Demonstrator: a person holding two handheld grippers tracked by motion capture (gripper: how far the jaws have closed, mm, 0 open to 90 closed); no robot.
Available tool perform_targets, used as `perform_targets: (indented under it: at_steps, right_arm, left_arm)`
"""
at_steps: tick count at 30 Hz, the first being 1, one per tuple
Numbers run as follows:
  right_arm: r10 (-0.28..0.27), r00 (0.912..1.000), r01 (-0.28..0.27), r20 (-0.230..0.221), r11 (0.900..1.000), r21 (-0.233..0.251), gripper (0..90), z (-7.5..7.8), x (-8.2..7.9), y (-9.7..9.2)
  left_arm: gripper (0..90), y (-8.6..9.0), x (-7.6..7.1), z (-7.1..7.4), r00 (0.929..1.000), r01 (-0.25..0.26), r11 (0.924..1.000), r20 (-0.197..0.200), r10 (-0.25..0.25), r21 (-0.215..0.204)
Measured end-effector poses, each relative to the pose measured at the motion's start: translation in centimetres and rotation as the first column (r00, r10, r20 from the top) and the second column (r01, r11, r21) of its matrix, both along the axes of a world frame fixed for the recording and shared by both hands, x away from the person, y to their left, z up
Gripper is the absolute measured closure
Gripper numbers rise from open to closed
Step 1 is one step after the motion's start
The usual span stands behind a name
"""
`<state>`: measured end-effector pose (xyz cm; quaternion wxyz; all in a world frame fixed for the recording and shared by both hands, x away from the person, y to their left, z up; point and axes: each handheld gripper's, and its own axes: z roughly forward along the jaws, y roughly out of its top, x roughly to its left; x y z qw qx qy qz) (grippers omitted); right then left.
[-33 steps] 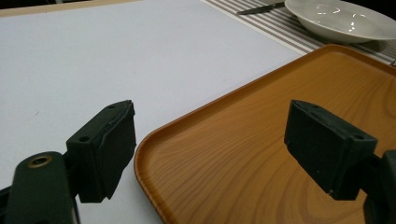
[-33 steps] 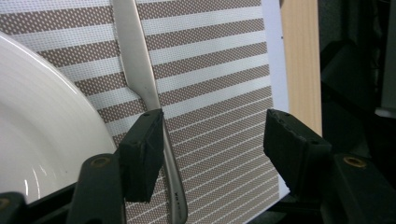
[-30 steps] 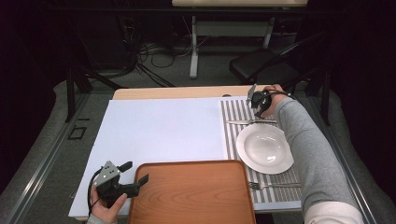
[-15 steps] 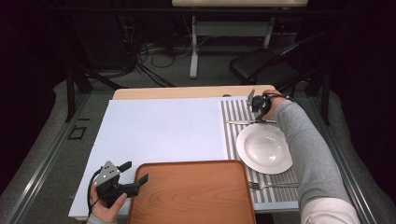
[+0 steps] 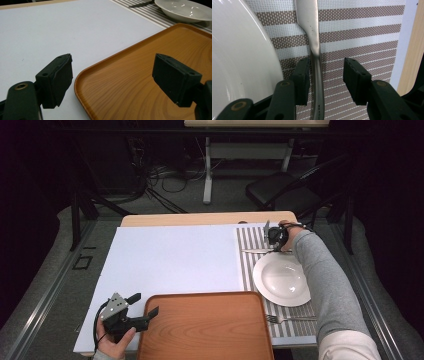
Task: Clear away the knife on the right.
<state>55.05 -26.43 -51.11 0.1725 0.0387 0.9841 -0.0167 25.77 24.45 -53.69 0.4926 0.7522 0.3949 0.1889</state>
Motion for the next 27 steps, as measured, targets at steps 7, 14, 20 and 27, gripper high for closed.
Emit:
perform_targets:
  at_steps: [7,14,20,27]
  right_arm:
    - [0.01,0.9999,-0.01,-0.003,0.9999,0.009,65.5,-0.4,0.0,0.1]
    - [0.023,0.9996,-0.023,-0.017,0.9997,0.004,68.2,-1.0,0.1,0.1]
    - [0.045,0.9986,-0.045,-0.028,0.999,0.005,71.9,-1.5,0.3,-0.1]
    - [0.025,0.9991,-0.025,-0.035,0.9994,0.026,73.7,-1.6,0.2,-0.3]
  left_arm:
    - [16.9,-0.1,0.0,0.0,1.0,-0.001,1.0,0.0,0.001,-0.001]
    - [16.9,0.0,0.0,-0.1,1.0,-0.001,1.0,-0.003,0.001,-0.001]
    - [16.9,0.0,0.1,-0.1,1.0,-0.002,1.0,0.0,0.002,-0.003]
    - [16.9,0.0,0.0,-0.1,1.0,-0.001,1.0,-0.001,0.001,-0.002]
